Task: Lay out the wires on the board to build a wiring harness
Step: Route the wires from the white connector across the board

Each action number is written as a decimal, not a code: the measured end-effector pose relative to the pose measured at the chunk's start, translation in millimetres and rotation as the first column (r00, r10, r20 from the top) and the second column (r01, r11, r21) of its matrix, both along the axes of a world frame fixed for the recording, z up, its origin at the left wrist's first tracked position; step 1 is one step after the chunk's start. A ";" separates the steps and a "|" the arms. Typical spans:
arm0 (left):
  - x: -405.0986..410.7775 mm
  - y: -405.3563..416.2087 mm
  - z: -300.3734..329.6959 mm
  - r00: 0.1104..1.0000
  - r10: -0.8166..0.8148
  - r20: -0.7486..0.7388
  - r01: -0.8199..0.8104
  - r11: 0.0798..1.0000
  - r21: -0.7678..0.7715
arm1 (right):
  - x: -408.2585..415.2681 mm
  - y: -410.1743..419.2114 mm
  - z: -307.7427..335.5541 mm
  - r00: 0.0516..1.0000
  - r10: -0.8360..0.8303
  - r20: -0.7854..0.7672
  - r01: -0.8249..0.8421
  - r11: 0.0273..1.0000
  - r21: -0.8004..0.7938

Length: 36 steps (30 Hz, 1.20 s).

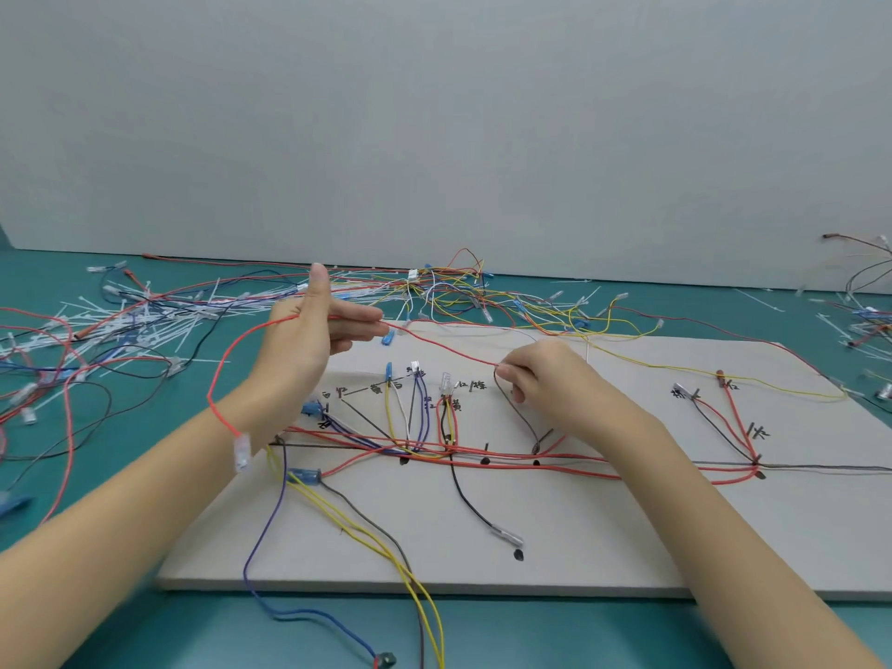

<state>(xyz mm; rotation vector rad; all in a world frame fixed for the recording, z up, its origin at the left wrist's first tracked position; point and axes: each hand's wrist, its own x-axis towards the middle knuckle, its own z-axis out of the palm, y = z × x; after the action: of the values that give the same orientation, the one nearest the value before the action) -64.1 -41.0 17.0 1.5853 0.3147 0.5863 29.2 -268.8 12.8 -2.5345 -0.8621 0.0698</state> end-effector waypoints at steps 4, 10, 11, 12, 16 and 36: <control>-0.4 1.5 -6.3 1.000 0.004 0.017 -0.004 1.000 0.030 | 3.8 2.9 -5.7 0.999 -0.039 -0.033 0.039 0.999 -0.020; -4.7 0.1 -16.9 0.999 0.015 0.050 -0.019 0.996 0.082 | 10.3 3.6 -18.5 0.989 -0.130 -0.070 0.141 0.972 0.189; -4.9 0.5 -16.4 0.998 0.019 0.059 -0.024 0.996 0.090 | 9.5 4.3 -19.2 0.986 -0.148 -0.082 0.163 0.961 0.224; -5.3 1.3 -15.5 0.997 0.023 0.070 -0.030 0.995 0.099 | 8.4 5.3 -19.6 0.983 -0.161 -0.089 0.178 0.953 0.245; -6.2 4.5 -14.8 0.995 0.036 0.097 -0.049 0.990 0.133 | 4.1 11.1 -21.4 0.975 -0.203 -0.087 0.219 0.944 0.246; -15.4 5.0 -16.1 0.967 0.055 0.249 -0.108 0.973 0.205 | -4.0 12.3 -25.5 0.987 -0.084 -0.136 0.126 0.932 0.340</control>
<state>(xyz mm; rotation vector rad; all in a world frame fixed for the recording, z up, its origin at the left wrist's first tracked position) -79.5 -35.9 0.9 1.6938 0.1357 0.8945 25.3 -256.5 -12.6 -2.2141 -0.6277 0.0307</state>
